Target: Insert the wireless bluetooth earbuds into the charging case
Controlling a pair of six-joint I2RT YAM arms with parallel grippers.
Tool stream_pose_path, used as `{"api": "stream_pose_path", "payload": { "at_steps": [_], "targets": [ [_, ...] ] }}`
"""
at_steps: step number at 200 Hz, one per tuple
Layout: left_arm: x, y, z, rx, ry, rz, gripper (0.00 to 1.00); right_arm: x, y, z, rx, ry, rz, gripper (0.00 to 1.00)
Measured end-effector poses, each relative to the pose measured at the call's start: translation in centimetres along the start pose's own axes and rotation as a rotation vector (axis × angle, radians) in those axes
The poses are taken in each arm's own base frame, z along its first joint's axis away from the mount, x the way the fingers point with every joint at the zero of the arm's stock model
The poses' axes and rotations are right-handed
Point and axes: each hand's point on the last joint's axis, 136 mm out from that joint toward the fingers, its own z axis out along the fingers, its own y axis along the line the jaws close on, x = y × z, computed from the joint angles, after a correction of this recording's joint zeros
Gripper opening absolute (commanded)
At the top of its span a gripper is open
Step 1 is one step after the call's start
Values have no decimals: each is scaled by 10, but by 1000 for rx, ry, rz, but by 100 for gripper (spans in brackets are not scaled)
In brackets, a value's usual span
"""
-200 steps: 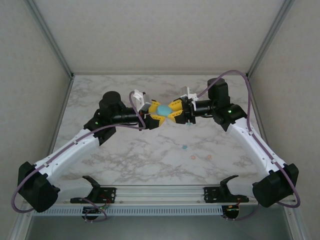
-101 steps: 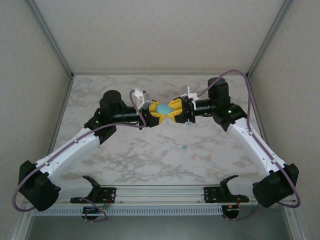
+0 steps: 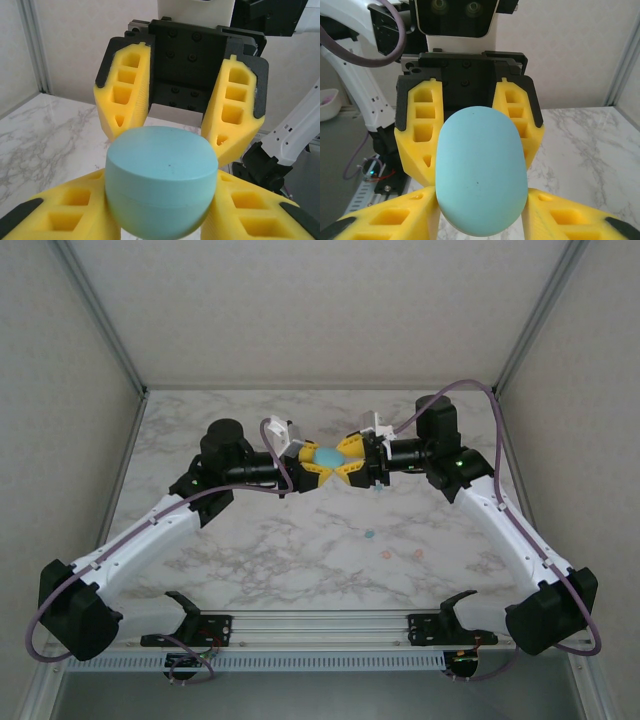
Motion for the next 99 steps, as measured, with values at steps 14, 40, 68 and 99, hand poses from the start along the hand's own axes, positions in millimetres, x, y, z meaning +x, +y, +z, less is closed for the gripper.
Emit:
{"api": "stream_pose_path", "payload": {
  "at_steps": [14, 40, 68, 99],
  "targets": [
    [0, 1, 0, -6, -1, 1, 26, 0, -2, 0, 15, 6, 6, 50],
    [-2, 2, 0, -14, -6, 5, 25, -1, -5, -1, 54, 11, 24, 54],
    [-3, 3, 0, -19, -12, 12, 25, -2, -8, -3, 83, 11, 50, 58],
    [-2, 5, 0, -29, -14, 14, 25, 1, -13, -4, 115, 20, 104, 63]
  ]
}}
